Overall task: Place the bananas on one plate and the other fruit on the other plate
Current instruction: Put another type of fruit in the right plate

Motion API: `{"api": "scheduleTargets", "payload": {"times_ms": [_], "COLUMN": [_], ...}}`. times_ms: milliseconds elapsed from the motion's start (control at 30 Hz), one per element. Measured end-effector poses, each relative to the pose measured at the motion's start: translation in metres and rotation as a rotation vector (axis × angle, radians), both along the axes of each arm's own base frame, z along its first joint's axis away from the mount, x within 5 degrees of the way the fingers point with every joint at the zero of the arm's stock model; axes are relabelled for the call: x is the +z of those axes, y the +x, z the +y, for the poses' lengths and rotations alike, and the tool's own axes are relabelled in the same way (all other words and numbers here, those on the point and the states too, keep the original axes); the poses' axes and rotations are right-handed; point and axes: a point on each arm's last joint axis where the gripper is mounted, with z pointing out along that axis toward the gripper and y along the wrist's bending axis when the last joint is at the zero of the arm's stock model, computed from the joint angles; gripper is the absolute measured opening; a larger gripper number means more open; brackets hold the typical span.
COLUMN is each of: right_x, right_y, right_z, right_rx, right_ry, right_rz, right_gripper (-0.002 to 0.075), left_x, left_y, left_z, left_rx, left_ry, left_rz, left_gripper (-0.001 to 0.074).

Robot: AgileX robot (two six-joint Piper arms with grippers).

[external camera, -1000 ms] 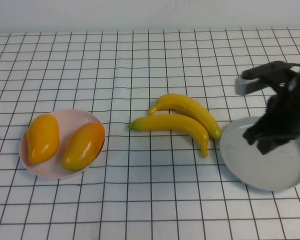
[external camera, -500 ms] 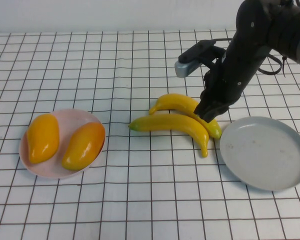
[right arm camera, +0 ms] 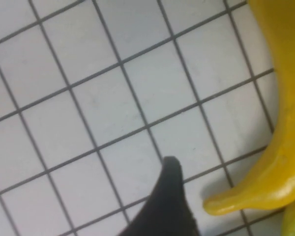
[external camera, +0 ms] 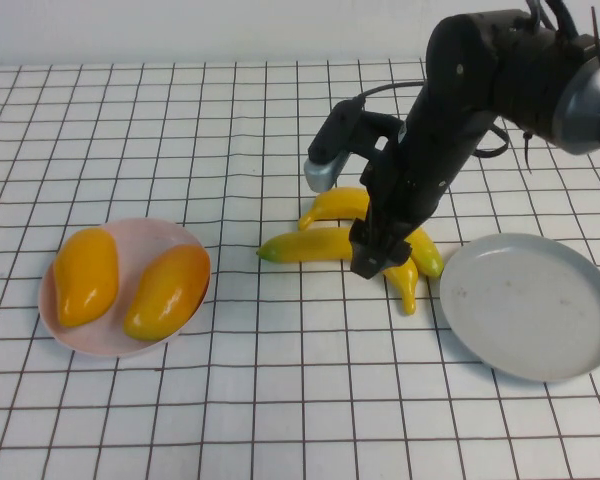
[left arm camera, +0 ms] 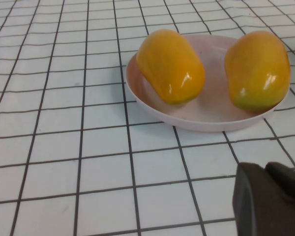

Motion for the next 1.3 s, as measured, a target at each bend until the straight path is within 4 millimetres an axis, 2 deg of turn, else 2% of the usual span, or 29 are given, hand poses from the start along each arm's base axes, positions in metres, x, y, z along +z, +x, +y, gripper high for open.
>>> {"api": "scheduleTargets", "payload": {"times_ms": [167,367,867,967,1067,1167,1300], "right_x": [0.003,0.003,-0.078,-0.08,-0.081,-0.081,-0.071], "right_y": [0.006,0.016,0.04,0.043,0.045,0.045,0.047], "right_z": [0.011,0.015,0.018,0.019,0.02,0.02,0.02], "right_rx": [0.033,0.059,0.112,0.114,0.114,0.086,0.027], "right_ry": [0.032,0.048,-0.127,-0.127,-0.121,-0.115,-0.125], "right_rz": [-0.137,-0.235,-0.19,-0.213,-0.23,-0.229,-0.19], "right_gripper": [0.0528,0.0517,0.0515,0.0512,0.0468,0.0321,0.0315], "left_x": [0.0,0.0,0.0,0.0,0.0,0.0,0.0], "left_y": [0.0,0.0,0.0,0.0,0.0,0.0,0.0], "left_z": [0.0,0.0,0.0,0.0,0.0,0.0,0.0], "left_rx": [0.0,0.0,-0.001,-0.001,-0.001,-0.001,-0.001], "left_ry": [0.0,0.0,0.002,0.002,0.003,0.003,0.003], "left_rz": [0.0,0.0,0.0,0.0,-0.001,-0.001,-0.001], "left_gripper": [0.0004,0.0004,0.0004,0.0004,0.0004,0.0004,0.0004]}}
